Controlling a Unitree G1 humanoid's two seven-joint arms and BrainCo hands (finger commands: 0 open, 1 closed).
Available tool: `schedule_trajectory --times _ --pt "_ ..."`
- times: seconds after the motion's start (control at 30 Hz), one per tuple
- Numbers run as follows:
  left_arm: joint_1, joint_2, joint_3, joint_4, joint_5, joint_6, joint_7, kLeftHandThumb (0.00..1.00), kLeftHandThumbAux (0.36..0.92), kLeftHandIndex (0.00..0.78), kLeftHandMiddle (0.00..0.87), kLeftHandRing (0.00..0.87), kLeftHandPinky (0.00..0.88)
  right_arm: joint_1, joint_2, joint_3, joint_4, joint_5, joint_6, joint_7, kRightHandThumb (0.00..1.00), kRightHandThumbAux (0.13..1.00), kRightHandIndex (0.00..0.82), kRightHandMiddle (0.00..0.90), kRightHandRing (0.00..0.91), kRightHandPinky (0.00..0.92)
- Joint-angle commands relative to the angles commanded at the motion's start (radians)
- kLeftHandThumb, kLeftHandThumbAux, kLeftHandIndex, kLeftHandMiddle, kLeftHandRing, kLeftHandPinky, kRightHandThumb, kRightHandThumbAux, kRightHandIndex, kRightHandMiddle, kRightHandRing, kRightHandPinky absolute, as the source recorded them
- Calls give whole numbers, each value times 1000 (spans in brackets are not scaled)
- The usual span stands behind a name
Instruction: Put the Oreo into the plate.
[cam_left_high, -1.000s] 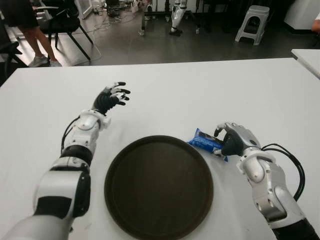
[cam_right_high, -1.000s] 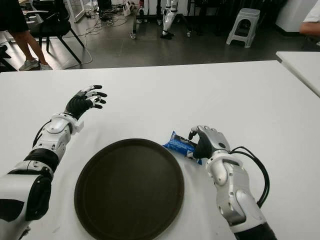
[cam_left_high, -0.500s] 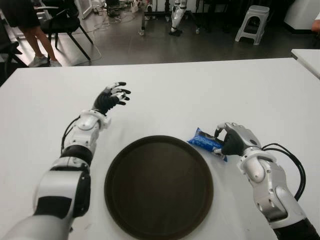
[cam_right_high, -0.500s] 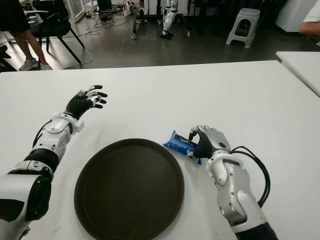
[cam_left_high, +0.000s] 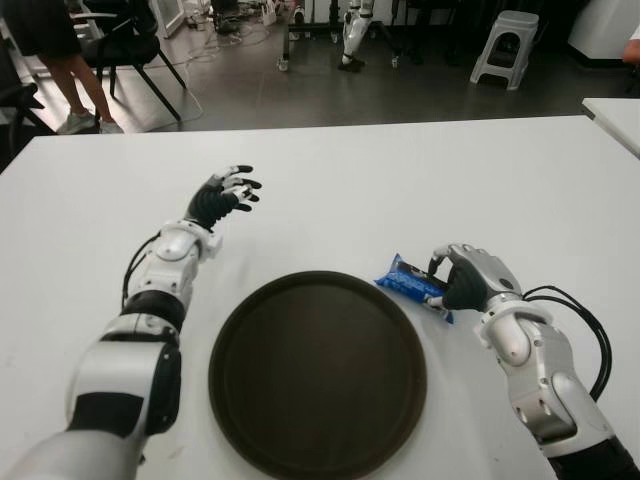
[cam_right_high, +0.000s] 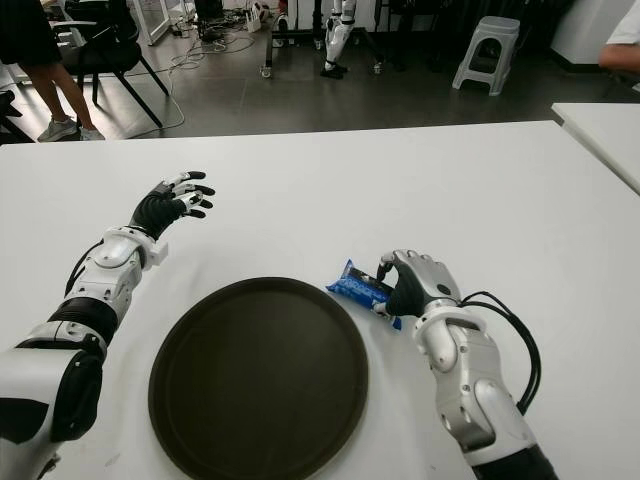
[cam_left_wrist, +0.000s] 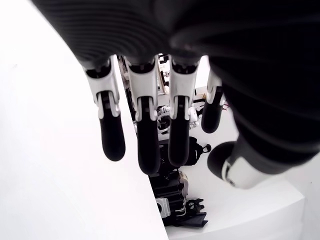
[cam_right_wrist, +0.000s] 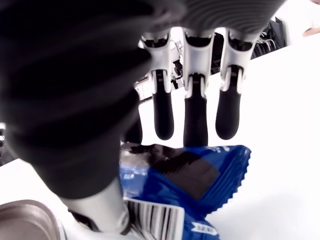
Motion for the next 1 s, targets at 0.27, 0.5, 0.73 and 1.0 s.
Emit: schedule_trajectory --times 0.27,0.5,0.73,1.0 --pt "1 0 0 -3 -3 0 -4 84 656 207 335 344 353 0 -12 8 10 -2 -12 -7 159 891 596 735 749 738" --pt "2 0 -1 -4 -2 0 -4 84 651 193 329 342 351 -2 -12 16 22 -14 -12 -15 192 897 572 735 751 738" --pt "2 2 -4 -4 0 -2 0 89 668 203 331 337 345 -1 -8 21 30 -21 -12 -29 158 904 576 729 745 732" --pt "2 0 3 -4 -8 1 -3 90 659 202 337 350 360 -2 -3 25 35 -27 -11 -47 179 905 566 720 732 721"
